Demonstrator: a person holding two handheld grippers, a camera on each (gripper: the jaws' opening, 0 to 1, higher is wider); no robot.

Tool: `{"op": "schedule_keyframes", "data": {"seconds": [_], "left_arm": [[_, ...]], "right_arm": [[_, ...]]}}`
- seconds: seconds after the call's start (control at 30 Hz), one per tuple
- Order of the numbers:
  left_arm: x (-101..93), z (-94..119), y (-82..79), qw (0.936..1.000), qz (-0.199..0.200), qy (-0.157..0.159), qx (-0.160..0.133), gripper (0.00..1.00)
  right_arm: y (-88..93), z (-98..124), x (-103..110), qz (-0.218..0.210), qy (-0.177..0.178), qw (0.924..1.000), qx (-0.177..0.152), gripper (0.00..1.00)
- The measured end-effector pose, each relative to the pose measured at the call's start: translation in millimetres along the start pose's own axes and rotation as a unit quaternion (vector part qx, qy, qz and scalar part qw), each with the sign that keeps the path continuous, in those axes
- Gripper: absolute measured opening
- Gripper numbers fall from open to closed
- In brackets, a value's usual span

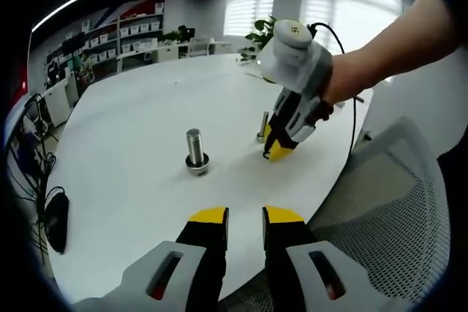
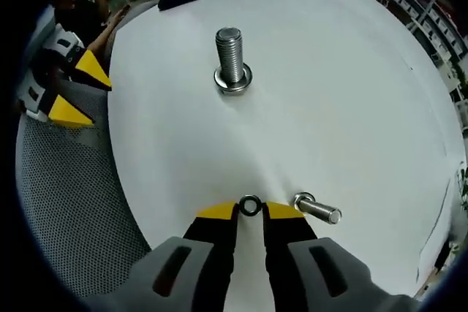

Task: Place the washer onto the threaded stud by aligning its center hole with the stud, sliding it down to the base, and recovering from edge contact or off-axis alignment until the washer reaches the visible bottom stop.

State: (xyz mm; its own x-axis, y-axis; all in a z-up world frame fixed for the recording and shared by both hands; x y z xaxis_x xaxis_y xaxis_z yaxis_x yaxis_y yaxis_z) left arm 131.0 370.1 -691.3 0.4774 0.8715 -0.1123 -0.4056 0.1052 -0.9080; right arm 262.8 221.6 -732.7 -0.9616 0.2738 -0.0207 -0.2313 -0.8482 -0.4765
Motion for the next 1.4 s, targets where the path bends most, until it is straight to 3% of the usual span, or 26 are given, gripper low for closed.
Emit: {"op": "schedule_keyframes", "data": {"seconds": [0.3, 0.47, 0.6, 0.63, 0.9, 1.13, 1.4], "left_arm": [[0.9, 0.5, -0.5, 1.0, 0.001, -0.005, -0.002, 0.16], [1.0, 0.5, -0.5, 1.0, -0.001, -0.006, -0.001, 0.16], [1.1, 0.7, -0.6, 1.0, -0.001, -0.008, -0.002, 0.16], [1.1, 0.5, -0.4, 1.0, -0.001, -0.008, -0.001, 0.16], [1.0, 0.0, 0.3, 1.0, -0.002, -0.008, 0.001, 0.16], [0.9, 0.3, 0.2, 1.0, -0.003, -0.008, 0.001, 0.16], [1.4, 0.3, 0.0, 1.0, -0.002, -0.008, 0.0, 0.16]], "right_arm": [[-12.1, -6.8, 3.7, 0.024, 0.01, 0.9966, 0.079, 0.16], [-13.9, -7.2, 2.4, 0.019, 0.013, 0.9948, 0.099, 0.16], [-10.8, -4.2, 0.2, -0.004, 0.012, 0.9963, 0.085, 0.16], [-11.5, -5.6, 1.0, -0.005, 0.009, 0.9976, 0.069, 0.15], [-7.5, -2.2, 2.7, -0.008, 0.016, 0.9983, 0.055, 0.15], [0.3, -0.2, 2.3, -0.018, 0.026, 0.9994, 0.014, 0.14], [3.9, 2.8, 5.6, -0.021, 0.028, 0.9994, 0.005, 0.14]]}}
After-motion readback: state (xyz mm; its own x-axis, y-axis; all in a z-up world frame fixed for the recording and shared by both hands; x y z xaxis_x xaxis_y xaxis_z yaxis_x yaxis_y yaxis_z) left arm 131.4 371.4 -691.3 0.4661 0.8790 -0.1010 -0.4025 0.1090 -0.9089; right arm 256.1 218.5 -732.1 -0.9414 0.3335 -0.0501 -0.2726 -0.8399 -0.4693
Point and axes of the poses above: the point that each gripper's makers call its tool centre point, and the gripper's own axes: z roughly backward along the fingers, x roughly to its left, y roughly out of its underside, the point moved 7 cm from there along z, roughly backward along the fingers, and after that the axes turned 14 degrees about -x, right-handed, at the moved point
